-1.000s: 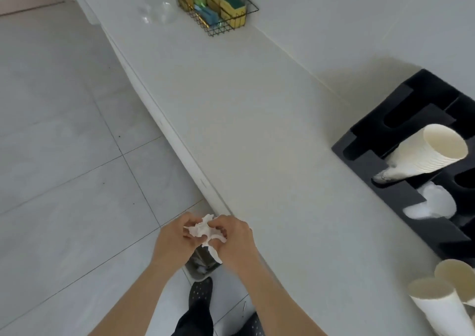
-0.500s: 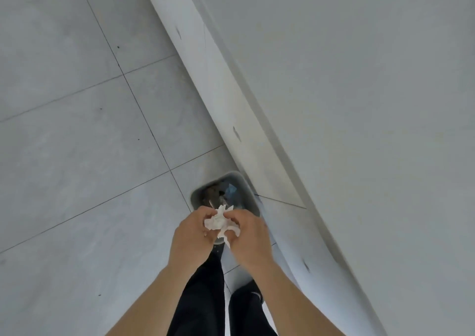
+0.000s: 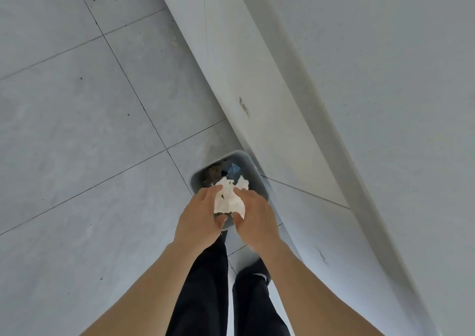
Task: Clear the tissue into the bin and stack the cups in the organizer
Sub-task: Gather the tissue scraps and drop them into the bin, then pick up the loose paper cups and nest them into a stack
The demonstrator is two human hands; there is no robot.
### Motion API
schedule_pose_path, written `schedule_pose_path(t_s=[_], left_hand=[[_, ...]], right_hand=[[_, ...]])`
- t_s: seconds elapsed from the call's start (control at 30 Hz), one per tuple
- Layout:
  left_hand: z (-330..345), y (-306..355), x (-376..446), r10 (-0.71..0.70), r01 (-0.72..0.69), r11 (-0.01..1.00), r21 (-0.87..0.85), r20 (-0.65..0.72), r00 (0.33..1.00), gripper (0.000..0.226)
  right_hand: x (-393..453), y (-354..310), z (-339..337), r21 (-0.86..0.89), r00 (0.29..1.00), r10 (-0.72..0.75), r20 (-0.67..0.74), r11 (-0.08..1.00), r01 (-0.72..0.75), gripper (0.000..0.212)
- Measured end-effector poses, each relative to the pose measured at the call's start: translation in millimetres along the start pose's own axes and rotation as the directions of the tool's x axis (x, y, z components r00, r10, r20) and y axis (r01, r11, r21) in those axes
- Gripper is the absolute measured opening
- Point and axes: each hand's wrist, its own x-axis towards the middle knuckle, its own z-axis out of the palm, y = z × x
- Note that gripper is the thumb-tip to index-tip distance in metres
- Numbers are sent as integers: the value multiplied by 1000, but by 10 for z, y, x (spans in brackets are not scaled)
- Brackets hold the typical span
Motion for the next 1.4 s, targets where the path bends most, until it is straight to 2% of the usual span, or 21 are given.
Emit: schedule_pose_path(t_s=[0.13,0.37,0.5,0.7,0.8,1.0,1.17,1.27,1.4], left_hand=[[-80,-38,-17,-11,6,988,153,32,999,69],[-372,69,-234,112,-108,943,314,6,994,68],[-641,193,-417,188,-170,903,395,-7,982,68],[-1171,452,-809,232,-189,879,438,-47,972,67],[-1507,619,-980,264,-197,871,450,-91,960,66],[-2146,1178,-1166,360,-256,847,466,-150,921,70],[-2472,1810,-1251,479,-355,797,489,-152,865,72],[-2549,2234,-1286,560,-431,748,504,-132,818,71],[-2450,2863,-1346,656,-527,663,531,-73,751,72]], right_hand=[[-28,74,-54,-98,999,19,34,995,-15,56],[-274,-4,-287,-267,998,-24,54,963,38,65],[-476,-188,-527,-292,997,-67,39,953,76,67],[-896,-576,-997,-278,991,-135,-15,952,125,68],[-1116,-770,-1261,-324,980,-196,-39,930,173,65],[-1510,-1065,-1848,-368,935,-275,-225,912,180,47],[-1787,-1123,-2415,-392,871,-303,-387,909,141,50],[-1990,-996,-2786,-367,843,-263,-469,926,85,55],[-2373,-594,-3200,-297,787,-158,-596,954,-33,52]])
